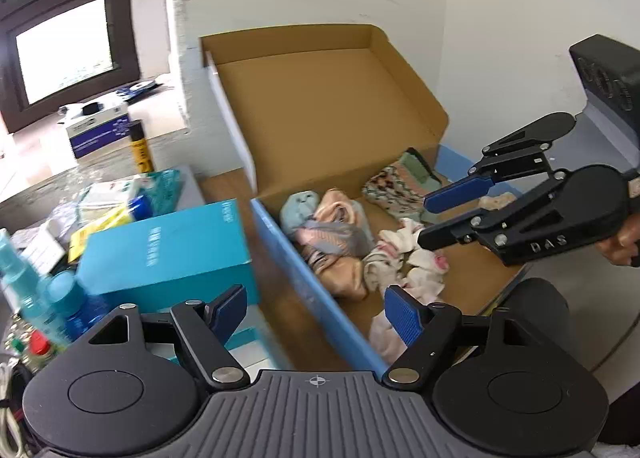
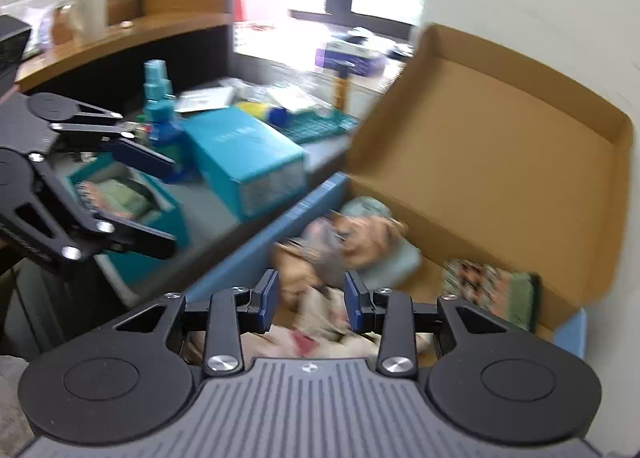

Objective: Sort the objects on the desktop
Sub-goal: 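Move the open right tool back over the cardboard box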

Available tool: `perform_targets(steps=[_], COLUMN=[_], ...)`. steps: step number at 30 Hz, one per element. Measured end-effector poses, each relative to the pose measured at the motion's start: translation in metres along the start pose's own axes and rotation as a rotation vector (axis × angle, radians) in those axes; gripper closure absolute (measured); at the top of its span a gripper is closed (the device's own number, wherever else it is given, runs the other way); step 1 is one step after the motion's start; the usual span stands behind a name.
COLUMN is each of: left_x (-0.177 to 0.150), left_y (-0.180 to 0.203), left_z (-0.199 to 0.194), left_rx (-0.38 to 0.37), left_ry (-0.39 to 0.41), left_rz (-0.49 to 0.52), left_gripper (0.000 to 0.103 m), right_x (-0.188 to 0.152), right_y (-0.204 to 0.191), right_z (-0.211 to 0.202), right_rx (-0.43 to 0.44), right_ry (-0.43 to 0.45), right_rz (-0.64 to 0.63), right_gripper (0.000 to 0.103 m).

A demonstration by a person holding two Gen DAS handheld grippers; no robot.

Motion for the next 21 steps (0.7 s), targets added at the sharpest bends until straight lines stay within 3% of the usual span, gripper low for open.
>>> perform_targets(steps=[21], left_x=[0.025], left_y=[0.061], left_z=[0.044], left_rx=[-0.078], left_ry=[0.032], left_rz=[0.096], left_gripper=[0.024], right_x=[-0.041], right_y=[0.125], right_z=[-0.003], right_rx=[-0.213], right_ry=[-0.025], right_rz=[0.112], right_gripper=[0.058])
Point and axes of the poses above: each gripper's, at about its wrist camera, not at the fingertips, and z roughly the way its jaws point, y to its right, x to its top, the point moved 5 cm from there along z, roughly the way its jaws point, and after that the axes turned 11 degrees about x, right-handed, at the moved point
